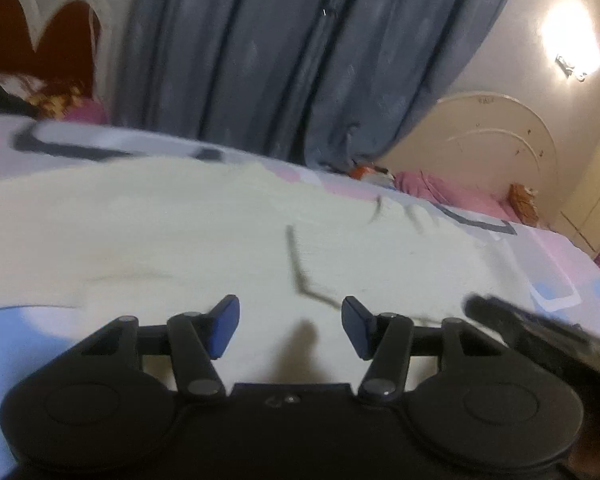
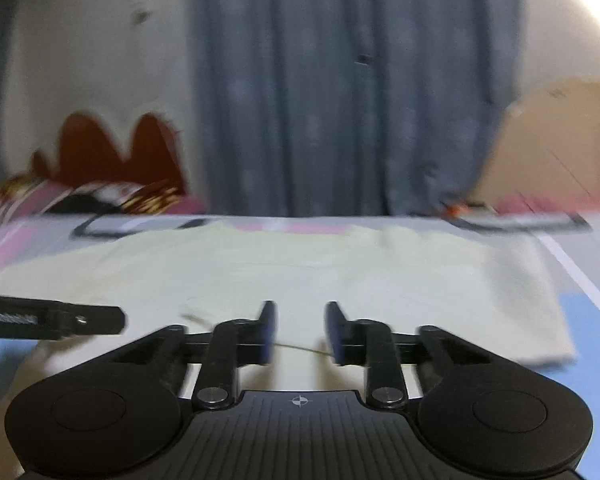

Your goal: Fold small clothes

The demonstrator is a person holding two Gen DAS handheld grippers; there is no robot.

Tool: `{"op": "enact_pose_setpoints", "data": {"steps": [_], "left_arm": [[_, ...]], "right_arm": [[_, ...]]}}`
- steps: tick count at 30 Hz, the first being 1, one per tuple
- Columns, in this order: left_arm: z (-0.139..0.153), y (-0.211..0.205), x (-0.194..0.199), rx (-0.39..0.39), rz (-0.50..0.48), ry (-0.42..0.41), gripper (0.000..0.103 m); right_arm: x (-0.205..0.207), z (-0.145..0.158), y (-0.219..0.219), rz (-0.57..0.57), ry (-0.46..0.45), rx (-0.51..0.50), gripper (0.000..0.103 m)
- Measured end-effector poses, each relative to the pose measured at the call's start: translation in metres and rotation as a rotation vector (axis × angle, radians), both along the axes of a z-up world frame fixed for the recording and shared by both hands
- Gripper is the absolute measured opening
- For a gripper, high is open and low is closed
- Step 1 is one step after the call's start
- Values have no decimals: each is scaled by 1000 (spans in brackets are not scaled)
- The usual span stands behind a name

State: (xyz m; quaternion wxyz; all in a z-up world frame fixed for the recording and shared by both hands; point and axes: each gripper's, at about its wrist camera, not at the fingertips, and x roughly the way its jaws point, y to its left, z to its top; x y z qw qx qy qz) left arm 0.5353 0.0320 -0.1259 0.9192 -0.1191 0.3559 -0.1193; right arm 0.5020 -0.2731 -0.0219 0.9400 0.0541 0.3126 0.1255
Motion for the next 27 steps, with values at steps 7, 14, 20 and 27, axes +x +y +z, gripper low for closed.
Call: {"op": "enact_pose_setpoints", "data": {"steps": [7,14,20,27], "left_arm": [[-13,-34,33,-12,-37,44,1],[17,19,4,69,77,-148,3],[-3,65,5,64,144,-50,3],[-13,56,-4,96,150,-60,3]], "right_arm": [[-6,-6,-55,-84,114,-12,24],[-12,-8,-90,-135,154,19,24],[-5,-14,-88,-148,149,23,24],[-6,-16,-83,-156,147,-21,24]]}}
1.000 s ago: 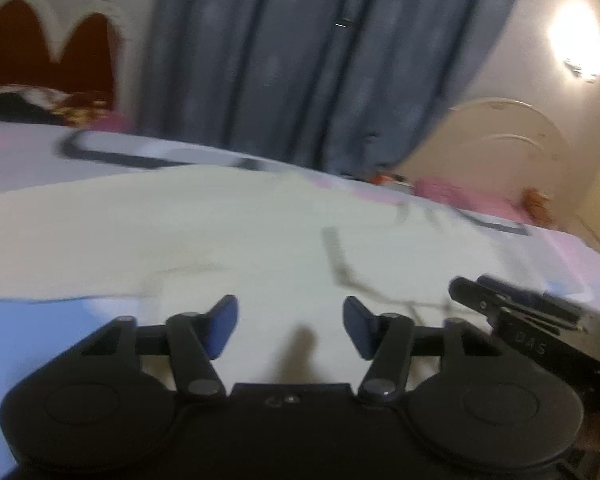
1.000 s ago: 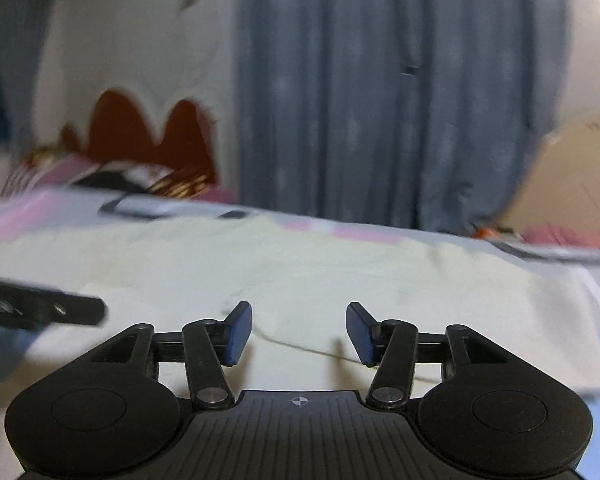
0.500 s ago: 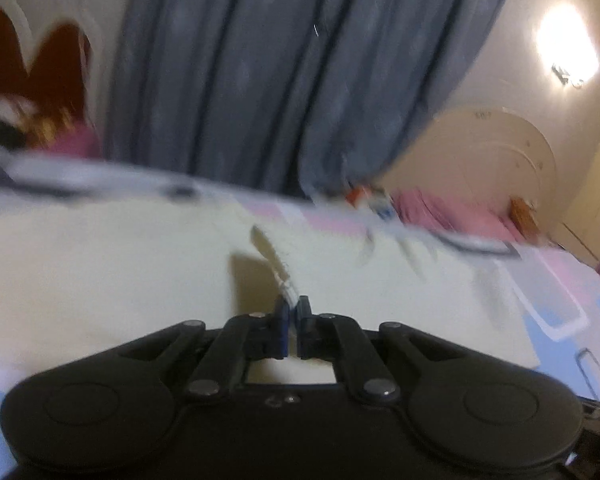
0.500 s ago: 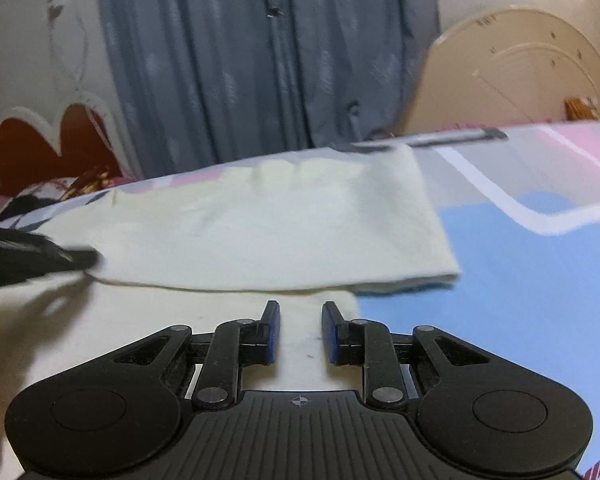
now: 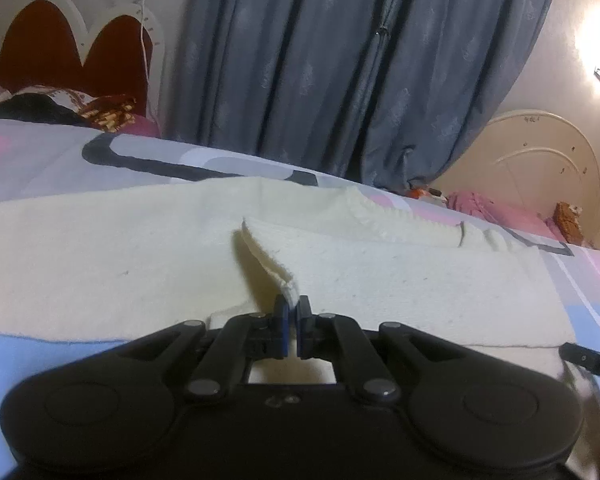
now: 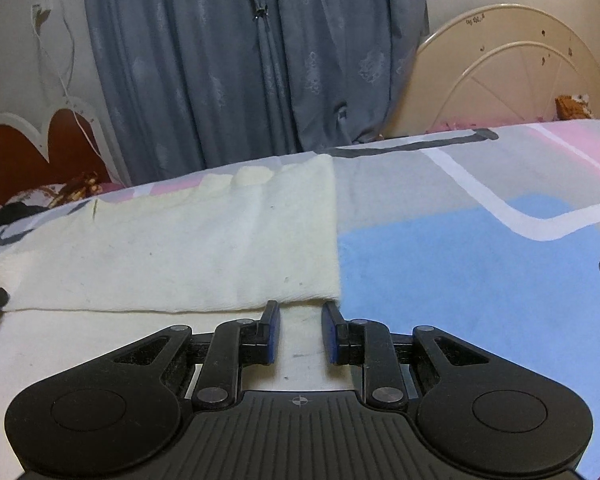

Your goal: Fold small clothes

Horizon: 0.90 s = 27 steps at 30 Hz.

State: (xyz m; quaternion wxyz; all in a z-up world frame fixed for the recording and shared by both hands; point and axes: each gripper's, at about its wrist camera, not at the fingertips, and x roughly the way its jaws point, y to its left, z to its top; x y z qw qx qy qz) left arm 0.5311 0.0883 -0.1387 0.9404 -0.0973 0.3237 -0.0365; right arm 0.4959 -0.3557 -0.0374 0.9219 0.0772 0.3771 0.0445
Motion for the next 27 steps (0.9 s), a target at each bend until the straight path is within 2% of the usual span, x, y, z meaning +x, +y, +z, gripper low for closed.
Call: {"op": "enact_pose_setpoints", "data": {"steps": [3,4,5,6,7,8,9,12,13,14,16,18,19,21,23,25,27], "left_arm": [[-7,-3,0,39,-15,9,3],[-8,-3,-2,48,-19,6,8],[-6,-2,-2,67,-13,5,17],[-4,-1,-5,90,7,-3,22],[1,1,-11,113,33,-34,24],[6,1,-18,146,64,-72,34],[11,-3,-21,171,74,-105,39],[18,-36,-13,187,-10,-140,62],[18,-52,-9,195,-43,-144,74],[16,-65,-4,187,-81,-139,77],[5,-86,7,190,-143,-105,75],[-9,-88,13,245,-137,-50,69],[-13,-75,13,237,-105,-41,70],[-13,-44,9,177,-38,-51,69],[-9,-36,11,194,-35,-49,69],[-2,-44,16,224,-41,-64,74],[6,-59,22,228,-77,-99,76]], "right_arm": [[1,-1,-1,7,3,-14,24],[1,-1,-2,9,3,-18,24],[1,0,-2,10,3,-21,24],[-1,2,-4,8,-1,-23,24],[-4,6,-7,6,-15,-21,24],[-10,13,-10,5,-47,-12,24],[-14,20,-11,9,-77,-1,24],[-6,28,2,50,-116,35,24],[2,27,13,73,-108,46,24],[11,24,26,108,-94,56,24],[21,15,50,180,-72,56,24],[23,6,65,254,-53,29,24],[21,3,60,244,-61,-3,24],[22,-2,29,103,-53,-47,24],[31,-8,-15,-40,-20,-22,22],[40,-5,-26,-42,-29,-6,22],[51,7,-21,-16,-106,17,22]]}}
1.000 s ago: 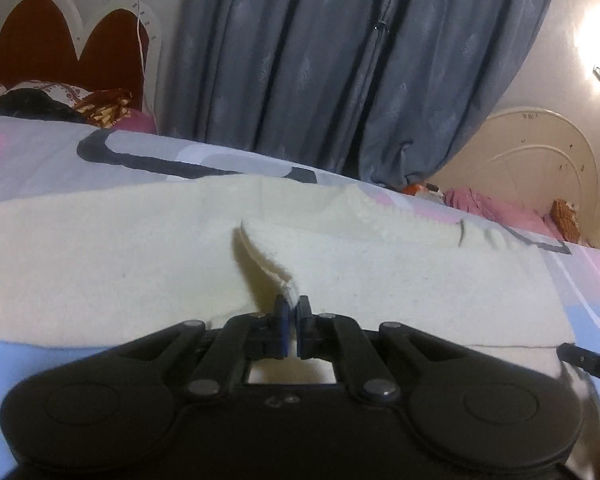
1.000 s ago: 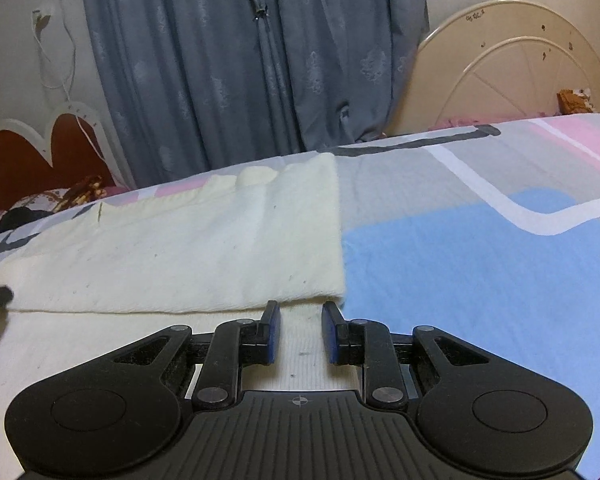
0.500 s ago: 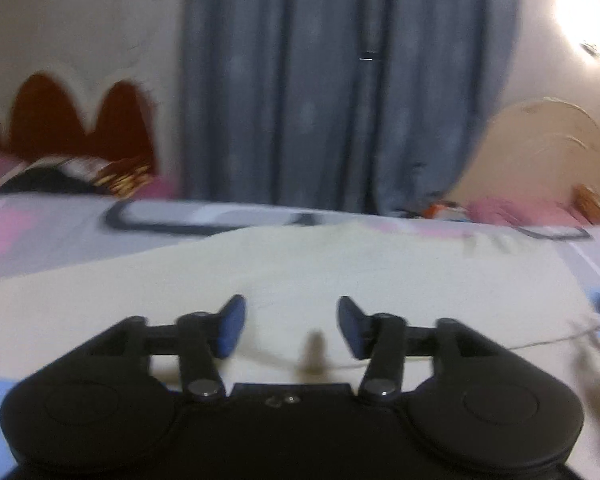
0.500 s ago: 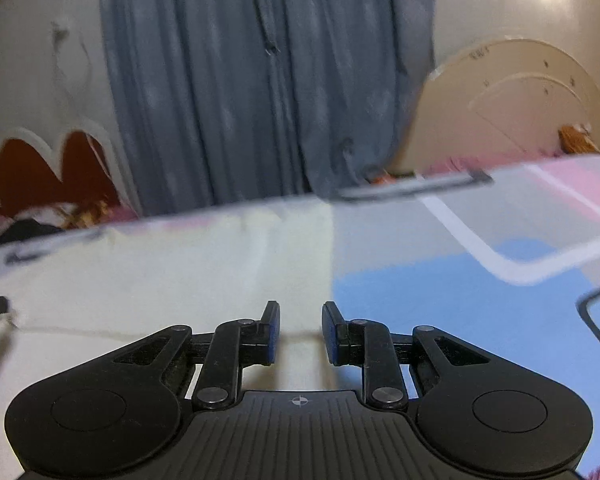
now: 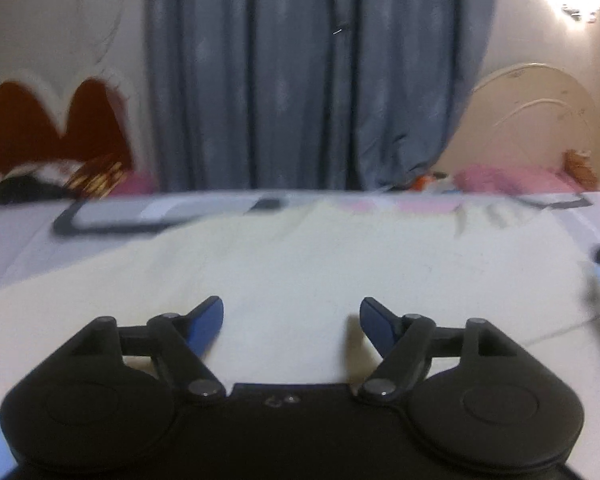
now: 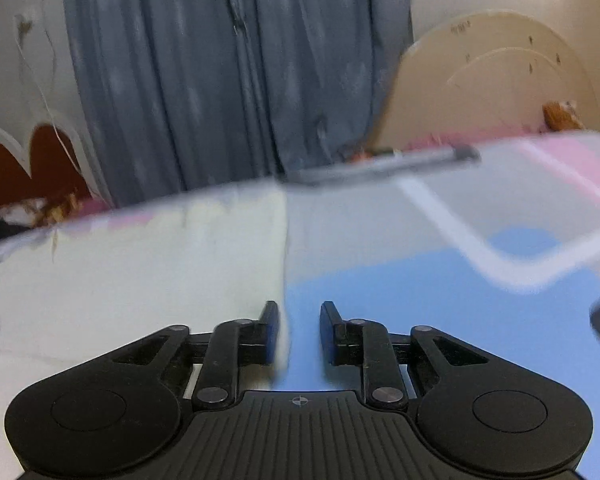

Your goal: Fold small clothes

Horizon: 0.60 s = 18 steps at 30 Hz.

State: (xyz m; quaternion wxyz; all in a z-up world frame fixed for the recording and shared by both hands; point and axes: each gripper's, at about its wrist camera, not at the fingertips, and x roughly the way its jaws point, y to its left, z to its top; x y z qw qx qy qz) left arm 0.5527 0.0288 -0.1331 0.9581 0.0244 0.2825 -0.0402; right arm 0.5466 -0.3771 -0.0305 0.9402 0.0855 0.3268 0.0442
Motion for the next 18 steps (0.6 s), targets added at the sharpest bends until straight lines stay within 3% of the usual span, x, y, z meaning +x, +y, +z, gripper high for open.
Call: {"op": "enact_pose_setpoints", "data": {"steps": [2,7,9,11,15,18], "left_arm": [[3,-19,11,26,-27,-11,78],[-15,-30,41,41,4,43,78],[-16,-11,41,14,56,47,79],[-16,3,40,1,102,49,79],[-8,-9,38,39,101,35,77],[-2,-18,22,36,64,10,81]], "right_arm": [[18,4,11,42,-25,35,22],[70,-16,46,194,5,-45,22],[79,-29,38,156,34,-116,22],[87,-36,11,81,46,-63,19],[83,-33,23,113,36,-180,16],[62,-20,32,127,-21,-168,16]]}}
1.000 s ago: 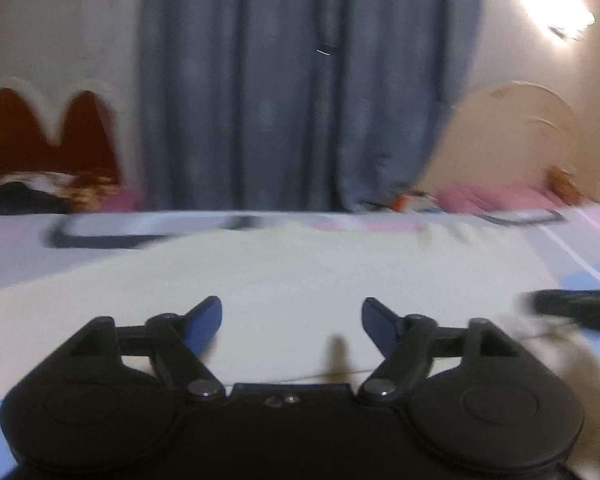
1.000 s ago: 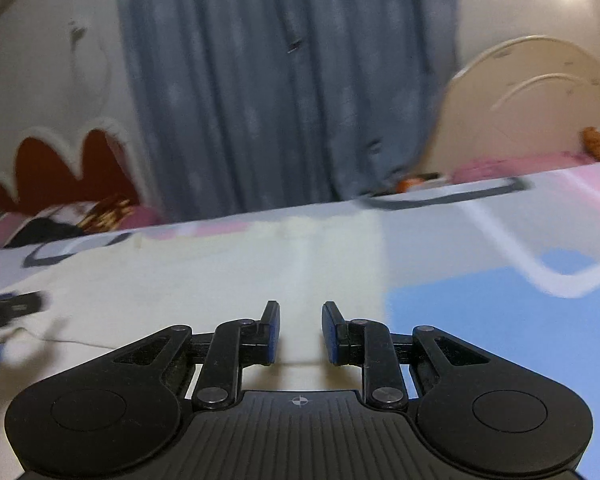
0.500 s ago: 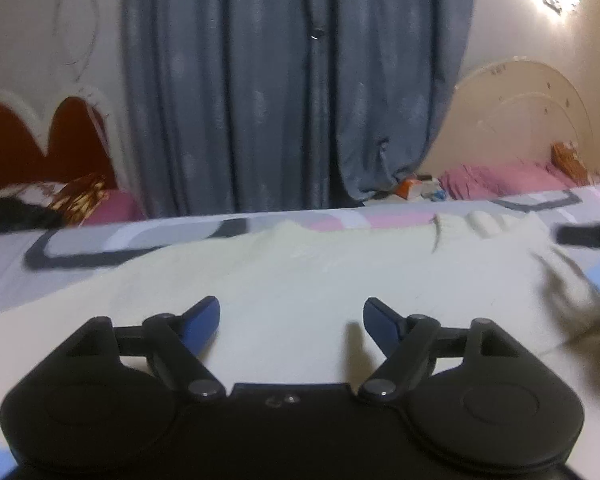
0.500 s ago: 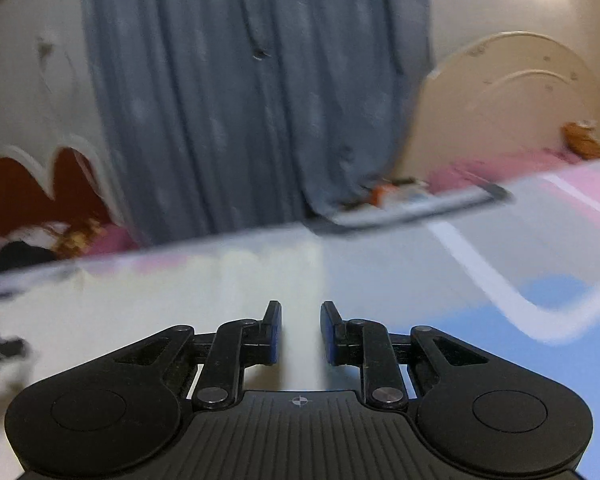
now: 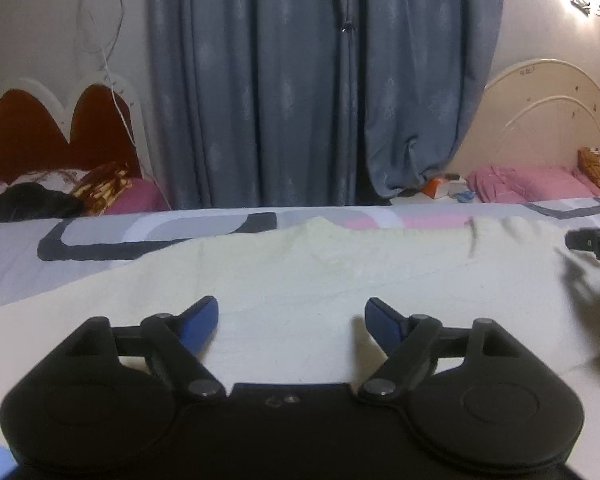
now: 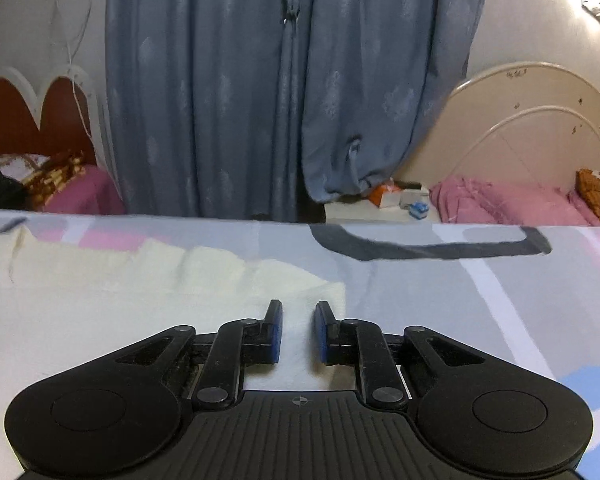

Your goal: Fold small clothes

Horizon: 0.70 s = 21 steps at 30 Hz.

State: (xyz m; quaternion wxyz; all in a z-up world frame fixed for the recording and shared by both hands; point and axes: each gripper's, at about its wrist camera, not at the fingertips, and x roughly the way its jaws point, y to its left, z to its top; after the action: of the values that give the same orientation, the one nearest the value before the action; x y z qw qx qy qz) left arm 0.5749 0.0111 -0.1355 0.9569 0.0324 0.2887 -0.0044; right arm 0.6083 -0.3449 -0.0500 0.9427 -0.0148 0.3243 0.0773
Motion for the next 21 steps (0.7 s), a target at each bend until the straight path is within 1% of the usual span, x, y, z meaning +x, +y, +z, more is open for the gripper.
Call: {"op": "enact_pose_setpoints", "data": {"steps": [1,2,3,4,5,6,7,8,9,10,11,12,13,14,15,16,17,18,19,20,21], "left_arm": [[-4,1,0,1,1,21,82],[-12,3,2,3,7,62,83],[-14,9,2,-33,11,62,83],[-11,12,2,-47,26,64,77],[-5,12,-2,-31,40,58,68],[0,12,-9,-26,47,35,68],[5,13,-16,-49,44,18,74],[6,15,-25,-72,41,10,81],[4,15,-29,-78,43,12,84],[-2,16,-29,-72,49,36,87],[-14,16,-25,-69,50,80,87],[-13,15,-26,-67,50,64,88],[-8,15,-24,-67,55,72,84],[-2,14,-26,-67,58,65,81],[4,15,-30,-71,55,37,83],[5,16,-34,-67,59,17,89],[1,17,-35,-65,65,40,89],[-8,20,-30,-78,65,96,89],[-12,21,-32,-72,52,74,90],[-10,22,-33,-79,52,76,90],[-6,24,-35,-86,47,77,90]], "right_arm": [[-11,3,4,25,-29,-12,16],[-14,0,9,37,-13,-25,16],[-9,-10,12,39,52,-37,16],[-10,-18,12,39,51,-33,16],[-10,-16,14,40,61,-48,16],[-11,-11,16,32,69,-62,16],[-18,0,16,16,47,-59,16],[-29,9,15,9,12,-29,16],[-40,17,12,8,-15,7,16],[-54,20,11,12,-31,26,16],[-64,17,13,18,-23,15,16],[-65,7,16,26,24,-9,16],[-62,-8,22,34,96,-43,16],[-70,-8,27,44,54,-79,18],[-71,-3,32,49,58,-111,18],[-74,4,34,47,47,-114,18],[-79,12,33,38,12,-84,18],[-82,12,32,31,-10,-61,18],[-81,7,34,15,23,-63,18],[-77,-5,33,2,101,-60,19],[-81,-5,34,5,75,-69,19]]}}
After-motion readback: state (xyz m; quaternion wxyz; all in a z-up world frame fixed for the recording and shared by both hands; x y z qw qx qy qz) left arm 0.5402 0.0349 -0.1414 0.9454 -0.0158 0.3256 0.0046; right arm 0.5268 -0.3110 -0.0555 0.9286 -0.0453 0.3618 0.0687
